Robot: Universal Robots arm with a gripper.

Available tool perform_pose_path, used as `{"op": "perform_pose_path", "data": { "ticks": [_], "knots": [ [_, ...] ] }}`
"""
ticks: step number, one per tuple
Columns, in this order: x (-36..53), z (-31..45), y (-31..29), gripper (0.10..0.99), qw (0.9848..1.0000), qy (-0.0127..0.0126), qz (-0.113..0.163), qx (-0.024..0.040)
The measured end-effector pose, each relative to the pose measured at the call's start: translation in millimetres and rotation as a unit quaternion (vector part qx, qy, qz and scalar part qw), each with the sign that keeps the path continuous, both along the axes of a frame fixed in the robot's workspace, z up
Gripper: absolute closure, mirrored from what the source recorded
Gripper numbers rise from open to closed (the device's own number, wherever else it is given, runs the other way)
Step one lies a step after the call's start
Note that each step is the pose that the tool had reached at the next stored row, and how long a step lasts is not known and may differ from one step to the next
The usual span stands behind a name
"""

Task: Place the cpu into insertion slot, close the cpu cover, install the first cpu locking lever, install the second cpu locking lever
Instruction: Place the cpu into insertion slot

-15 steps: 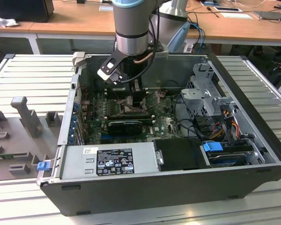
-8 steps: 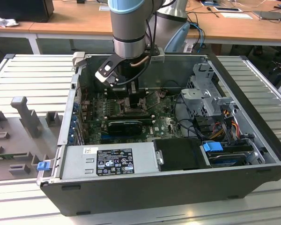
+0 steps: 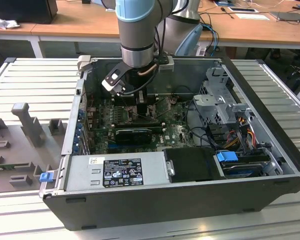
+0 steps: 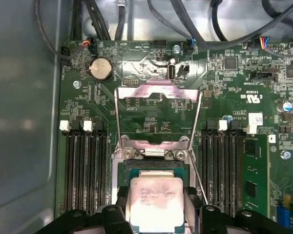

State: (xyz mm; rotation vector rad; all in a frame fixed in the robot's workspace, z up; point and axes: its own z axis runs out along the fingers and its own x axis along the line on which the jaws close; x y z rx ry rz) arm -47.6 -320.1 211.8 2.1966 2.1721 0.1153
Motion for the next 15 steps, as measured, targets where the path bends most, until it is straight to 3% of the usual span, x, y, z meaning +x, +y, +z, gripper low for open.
{"op": "perform_pose_path", "data": {
  "ticks": [15],
  "knots": [
    [0.9, -10.9, 2.3, 0.557, 1.0, 0.0001, 0.001, -0.0001]
  ]
}}
